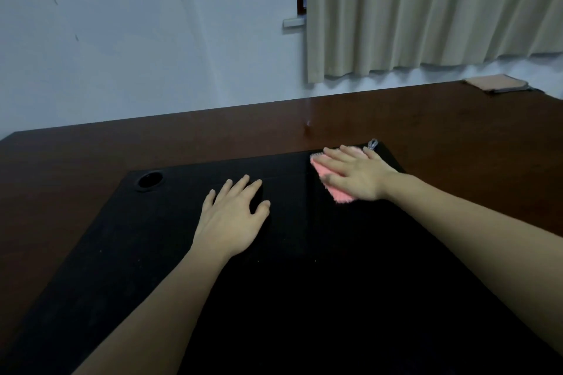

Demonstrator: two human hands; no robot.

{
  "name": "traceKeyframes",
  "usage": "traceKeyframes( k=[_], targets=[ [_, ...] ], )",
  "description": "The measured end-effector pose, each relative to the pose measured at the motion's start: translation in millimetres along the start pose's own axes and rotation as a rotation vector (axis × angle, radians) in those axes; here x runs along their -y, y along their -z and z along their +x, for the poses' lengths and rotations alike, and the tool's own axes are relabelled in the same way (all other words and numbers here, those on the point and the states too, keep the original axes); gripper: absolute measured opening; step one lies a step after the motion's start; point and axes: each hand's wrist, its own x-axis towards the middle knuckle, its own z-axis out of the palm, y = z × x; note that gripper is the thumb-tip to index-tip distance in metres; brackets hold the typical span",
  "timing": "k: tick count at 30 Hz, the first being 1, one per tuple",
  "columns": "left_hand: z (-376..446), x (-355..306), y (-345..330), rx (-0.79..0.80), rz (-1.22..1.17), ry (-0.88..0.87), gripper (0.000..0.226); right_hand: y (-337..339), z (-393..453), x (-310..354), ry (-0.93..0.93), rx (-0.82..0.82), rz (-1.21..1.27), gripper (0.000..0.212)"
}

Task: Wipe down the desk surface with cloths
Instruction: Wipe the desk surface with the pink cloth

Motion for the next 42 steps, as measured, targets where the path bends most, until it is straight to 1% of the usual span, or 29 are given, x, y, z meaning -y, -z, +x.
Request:
traceKeyframes(
  k=[3, 5, 7, 11, 13, 16, 19, 22, 26, 29, 31, 33, 37, 39, 42],
  targets=[
    [-0.8, -0.9, 0.3, -0.005, -0.008, 0.003, 0.058, 2.1, 19.8, 3.0, -0.066, 0.003, 0.014, 0.058],
    [-3.2, -2.5, 1.4, -0.012, -0.013, 0.002, 0.058, 0.8, 13.1, 8.7, -0.061, 0.009, 0.005, 0.059],
    [-5.0, -4.8, 3.8, -0.011, 0.003, -0.016, 0.058, -1.0, -9.2, 15.0, -0.015, 0.022, -0.006, 0.059],
    [-2.9, -9.2, 10.7, -0.001, 0.063, -0.028, 0.058, -9.4, -74.3, 22.4, 0.135, 0.06, -0.036, 0.059],
    [-0.8, -16.6, 13.0, 0.0, 0.015, -0.019, 0.06, -14.6, -102.1, 20.9, 0.178, 0.083, -0.025, 0.058],
    [1.0, -43.6, 10.6, 0.005, -0.09, -0.06, 0.06, -16.3, -118.6, 11.7, 0.177, 0.099, 0.008, 0.058],
    [2.1, -71.3, 1.4, 0.026, -0.109, -0.124, 0.06, -13.7, -100.1, 1.4, 0.151, 0.069, 0.008, 0.059],
    [5.7, -84.8, -10.7, 0.075, -0.076, -0.127, 0.062, -11.0, -58.8, -21.3, 0.07, 0.003, -0.008, 0.059],
    [7.4, -84.1, -18.9, 0.073, -0.035, -0.121, 0.061, -1.0, -1.9, -48.2, -0.087, -0.023, 0.018, 0.059],
    [7.7, -82.5, -19.3, 0.07, -0.029, -0.125, 0.061, 0.2, 16.3, -48.5, -0.134, -0.025, 0.036, 0.058],
    [8.4, -82.3, -18.7, 0.071, -0.033, -0.122, 0.061, -1.9, 13.0, -43.4, -0.133, -0.023, 0.033, 0.058],
    [7.8, -82.2, -17.9, 0.07, -0.035, -0.121, 0.061, -5.0, -3.9, -35.1, -0.098, -0.011, 0.014, 0.058],
    [6.4, -81.0, -16.0, 0.073, -0.023, -0.125, 0.062, -11.8, -66.6, -13.4, 0.061, 0.022, -0.039, 0.059],
    [6.4, -81.0, -15.7, 0.074, -0.019, -0.125, 0.062, -15.1, -103.1, -7.3, 0.133, 0.055, -0.013, 0.061],
    [6.0, -82.8, -16.9, 0.066, -0.009, -0.122, 0.062, -16.0, -139.7, -9.2, 0.178, 0.096, 0.043, 0.081]
  ],
)
